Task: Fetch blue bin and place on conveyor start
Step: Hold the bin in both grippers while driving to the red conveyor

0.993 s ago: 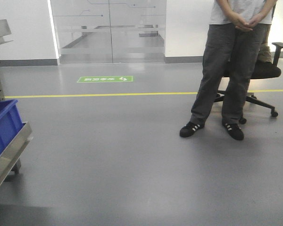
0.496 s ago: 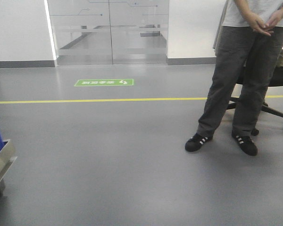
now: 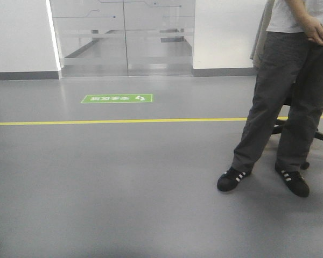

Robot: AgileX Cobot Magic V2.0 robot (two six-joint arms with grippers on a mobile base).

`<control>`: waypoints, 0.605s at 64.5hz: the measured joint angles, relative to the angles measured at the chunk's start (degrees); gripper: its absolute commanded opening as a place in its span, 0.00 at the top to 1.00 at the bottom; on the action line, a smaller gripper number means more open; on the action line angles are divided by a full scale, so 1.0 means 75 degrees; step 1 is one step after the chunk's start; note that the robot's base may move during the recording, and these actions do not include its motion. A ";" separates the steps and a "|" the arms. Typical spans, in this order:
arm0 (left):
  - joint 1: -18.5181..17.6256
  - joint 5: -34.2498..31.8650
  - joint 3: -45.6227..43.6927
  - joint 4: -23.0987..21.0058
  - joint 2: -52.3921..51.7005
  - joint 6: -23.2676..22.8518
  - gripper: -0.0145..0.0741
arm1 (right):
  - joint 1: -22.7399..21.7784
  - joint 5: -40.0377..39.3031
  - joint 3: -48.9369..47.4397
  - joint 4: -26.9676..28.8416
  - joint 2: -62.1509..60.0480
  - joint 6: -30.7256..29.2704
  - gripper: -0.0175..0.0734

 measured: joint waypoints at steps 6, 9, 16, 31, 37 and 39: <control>0.0000 -0.0017 0.0000 0.0005 0.0000 0.0000 0.96 | 0.0000 -0.0013 0.0000 0.0000 0.0000 0.0000 0.99; 0.0000 -0.0017 0.0000 0.0005 0.0000 0.0000 0.96 | 0.0000 -0.0013 0.0000 0.0000 0.0000 0.0000 0.99; 0.0000 -0.0017 0.0000 0.0018 0.0000 0.0000 0.96 | 0.0000 -0.0013 0.0000 0.0000 0.0000 0.0000 0.99; 0.0000 -0.0032 0.0000 0.0031 0.0000 0.0000 0.96 | 0.0000 -0.0013 0.0000 0.0000 0.0000 0.0000 0.99; 0.0000 -0.0032 0.0000 0.0050 0.0000 0.0000 0.96 | 0.0000 -0.0013 0.0000 0.0000 0.0000 0.0000 0.99; 0.0000 -0.0046 0.0000 0.0041 0.0000 0.0000 0.96 | 0.0000 -0.0013 0.0000 0.0000 0.0000 0.0000 0.99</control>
